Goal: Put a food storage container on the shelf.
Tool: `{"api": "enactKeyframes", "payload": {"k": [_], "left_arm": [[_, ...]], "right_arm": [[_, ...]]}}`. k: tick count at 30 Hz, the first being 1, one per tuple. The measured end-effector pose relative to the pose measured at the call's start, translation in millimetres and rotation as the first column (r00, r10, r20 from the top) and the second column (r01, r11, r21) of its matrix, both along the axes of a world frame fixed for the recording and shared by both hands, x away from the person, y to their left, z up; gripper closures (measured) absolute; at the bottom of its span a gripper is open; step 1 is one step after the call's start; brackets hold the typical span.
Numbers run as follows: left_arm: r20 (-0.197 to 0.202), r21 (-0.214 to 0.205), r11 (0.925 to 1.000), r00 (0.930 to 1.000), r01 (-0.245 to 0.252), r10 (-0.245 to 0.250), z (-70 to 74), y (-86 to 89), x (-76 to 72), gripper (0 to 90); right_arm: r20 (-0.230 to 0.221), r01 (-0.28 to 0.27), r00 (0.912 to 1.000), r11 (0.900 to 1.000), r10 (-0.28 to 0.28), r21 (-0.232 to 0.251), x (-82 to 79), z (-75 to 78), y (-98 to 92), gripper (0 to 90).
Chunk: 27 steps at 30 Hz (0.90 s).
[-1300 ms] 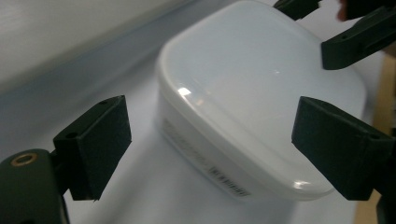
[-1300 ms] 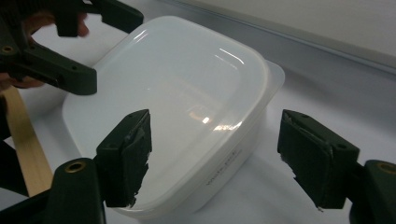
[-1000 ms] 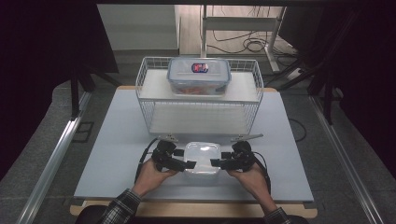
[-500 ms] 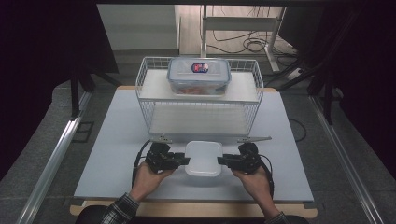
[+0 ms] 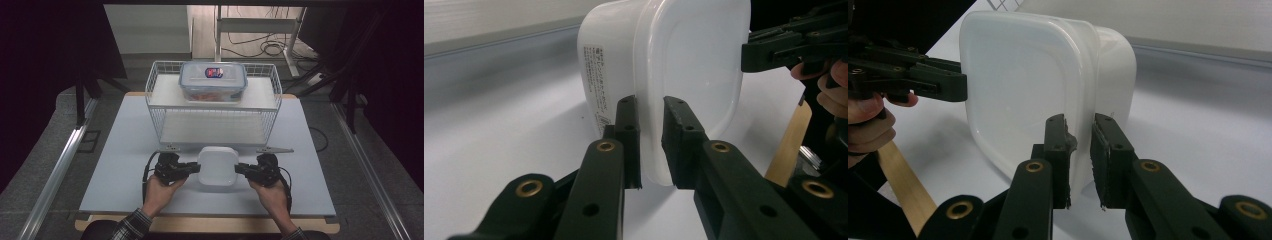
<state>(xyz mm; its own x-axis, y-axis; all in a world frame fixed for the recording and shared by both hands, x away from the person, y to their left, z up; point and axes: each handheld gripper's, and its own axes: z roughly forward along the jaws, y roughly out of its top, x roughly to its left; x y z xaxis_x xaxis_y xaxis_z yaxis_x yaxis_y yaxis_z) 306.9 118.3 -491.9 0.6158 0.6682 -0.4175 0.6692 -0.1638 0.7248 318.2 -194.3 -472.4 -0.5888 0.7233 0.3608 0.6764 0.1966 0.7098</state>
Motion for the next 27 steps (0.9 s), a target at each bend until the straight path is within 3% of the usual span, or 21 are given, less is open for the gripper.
{"api": "enactKeyframes", "payload": {"k": [11, 16, 27], "left_arm": [[0.049, -0.016, 0.9999, 0.9988, -0.005, 0.006, 13.9, 7.7, -2.3, 79.0], [0.082, -0.015, 0.9998, 0.9965, -0.016, 0.017, 24.9, 10.4, -3.7, 79.0], [0.113, -0.013, 0.9996, 0.9932, -0.026, 0.027, 39.2, 11.2, -4.5, 79.0]], "right_arm": [[0.072, -0.007, 0.9974, 0.9994, 0.004, 0.033, -4.6, 7.8, 4.5, 78.0], [0.113, -0.018, 0.9935, 0.9991, 0.013, 0.039, -4.5, 18.6, 6.9, 78.1], [0.161, -0.029, 0.9867, 0.9987, 0.022, 0.042, -3.3, 34.2, 8.4, 78.2]]}}
